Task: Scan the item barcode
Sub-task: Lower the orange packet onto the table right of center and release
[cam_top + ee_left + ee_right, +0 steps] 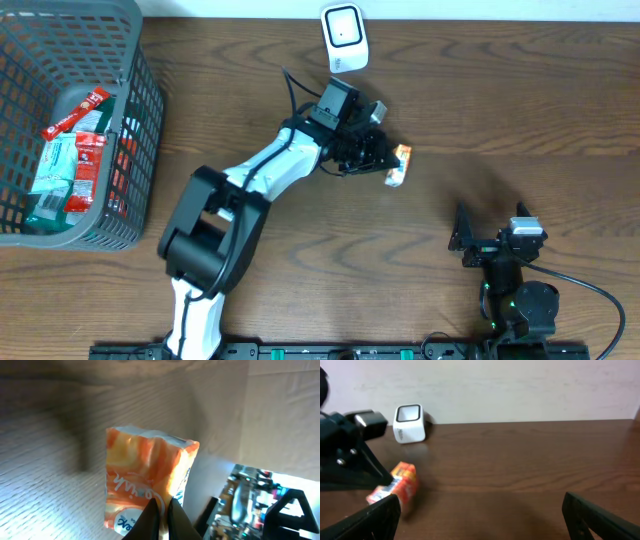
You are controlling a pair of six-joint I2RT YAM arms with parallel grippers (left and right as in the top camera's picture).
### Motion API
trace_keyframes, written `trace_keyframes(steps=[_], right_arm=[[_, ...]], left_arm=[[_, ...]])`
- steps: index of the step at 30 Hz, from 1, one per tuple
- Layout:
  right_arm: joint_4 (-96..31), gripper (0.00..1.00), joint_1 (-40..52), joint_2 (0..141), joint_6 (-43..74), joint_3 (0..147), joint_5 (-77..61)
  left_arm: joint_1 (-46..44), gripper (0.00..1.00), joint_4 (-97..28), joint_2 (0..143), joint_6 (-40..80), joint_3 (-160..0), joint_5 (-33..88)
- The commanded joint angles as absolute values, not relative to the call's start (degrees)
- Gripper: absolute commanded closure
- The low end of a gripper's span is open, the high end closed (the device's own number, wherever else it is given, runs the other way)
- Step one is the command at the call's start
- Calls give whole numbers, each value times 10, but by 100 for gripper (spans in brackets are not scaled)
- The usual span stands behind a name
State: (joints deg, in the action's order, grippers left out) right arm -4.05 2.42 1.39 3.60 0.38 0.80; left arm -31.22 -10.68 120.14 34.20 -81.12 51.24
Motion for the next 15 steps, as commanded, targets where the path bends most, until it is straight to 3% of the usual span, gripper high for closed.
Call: trace_keyframes(steps=[1,15], right_arm=[[-43,1,18,11,29,3,5],[-43,1,18,11,29,3,5]], left_arm=[[-310,93,-93,1223,367,-816,543],[-314,93,-86,1243,343,-807,492]])
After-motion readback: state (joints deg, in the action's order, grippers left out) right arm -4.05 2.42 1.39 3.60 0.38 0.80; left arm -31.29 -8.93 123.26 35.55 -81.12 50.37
